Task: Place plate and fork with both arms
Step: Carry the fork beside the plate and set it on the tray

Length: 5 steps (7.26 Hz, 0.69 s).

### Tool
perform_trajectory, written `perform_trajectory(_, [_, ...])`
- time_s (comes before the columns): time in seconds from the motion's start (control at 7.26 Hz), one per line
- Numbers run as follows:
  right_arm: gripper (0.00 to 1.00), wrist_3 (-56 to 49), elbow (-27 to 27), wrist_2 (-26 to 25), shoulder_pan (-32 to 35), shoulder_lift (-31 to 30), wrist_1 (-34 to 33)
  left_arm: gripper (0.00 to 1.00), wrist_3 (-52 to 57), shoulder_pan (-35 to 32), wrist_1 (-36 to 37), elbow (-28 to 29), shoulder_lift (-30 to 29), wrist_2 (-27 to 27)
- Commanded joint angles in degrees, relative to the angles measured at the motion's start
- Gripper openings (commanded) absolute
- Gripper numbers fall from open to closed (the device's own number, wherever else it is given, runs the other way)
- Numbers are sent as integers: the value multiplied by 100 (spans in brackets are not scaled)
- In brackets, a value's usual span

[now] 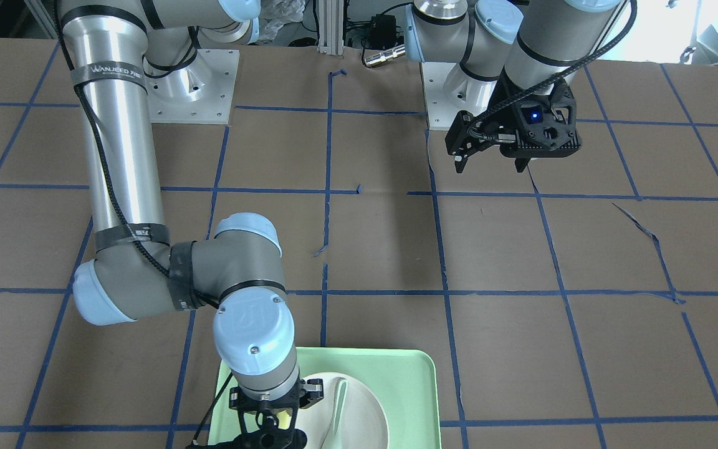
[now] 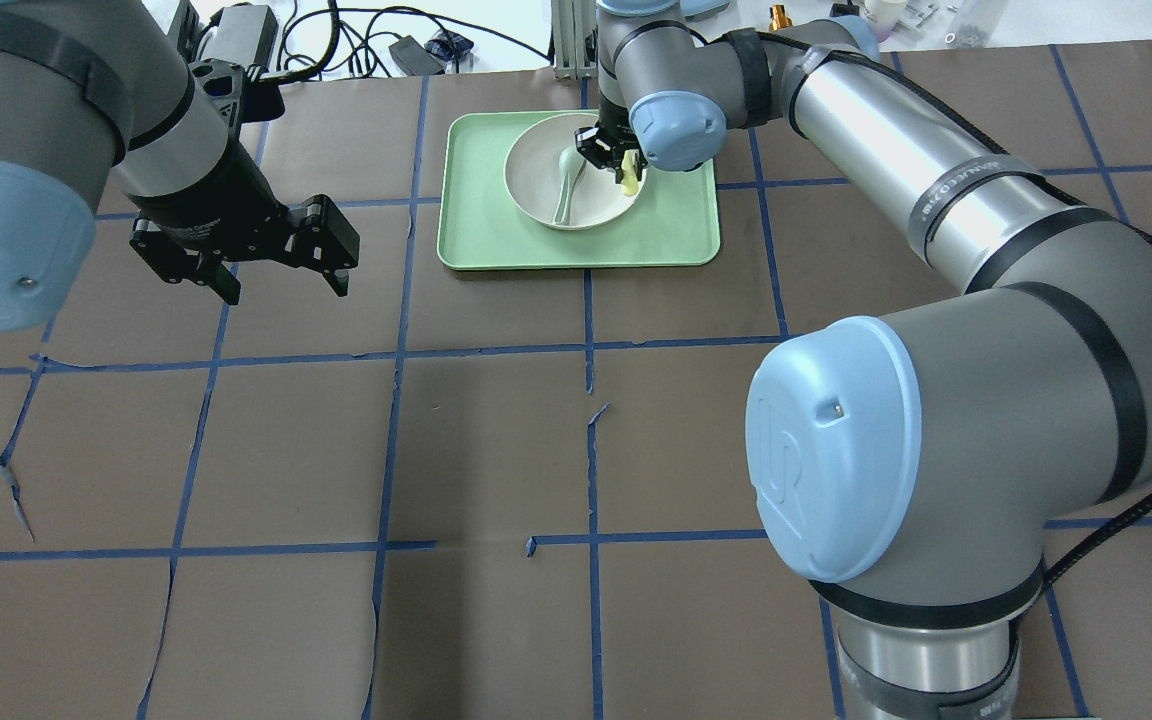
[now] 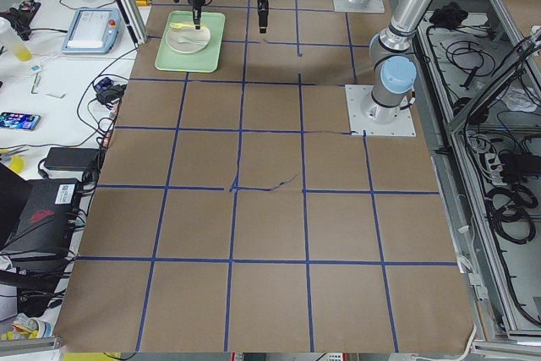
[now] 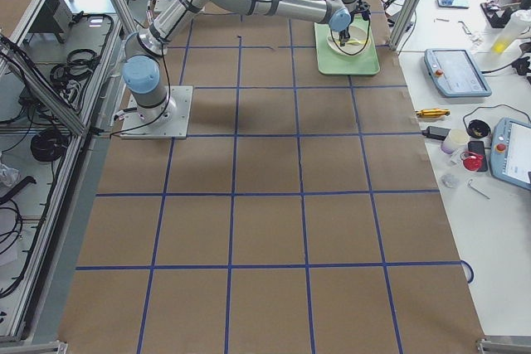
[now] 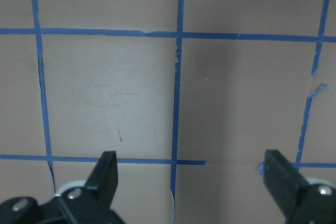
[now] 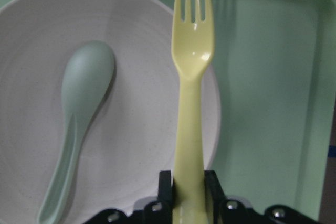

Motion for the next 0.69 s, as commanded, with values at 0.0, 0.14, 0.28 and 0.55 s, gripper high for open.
perform_trajectory(0.0, [11, -795, 474, 27, -502, -221, -10, 100, -9, -14, 0, 1, -1, 4])
perform_trajectory(0.14, [11, -798, 659, 27, -538, -221, -54, 100, -9, -31, 0, 1, -1, 5])
perform_trajectory(0.28, [11, -720, 713, 88, -539, -213, -63, 100, -9, -31, 0, 1, -1, 5])
perform_trajectory(0.55, [11, -177, 661, 437, -530, -169, -133, 100, -9, -31, 0, 1, 0, 5])
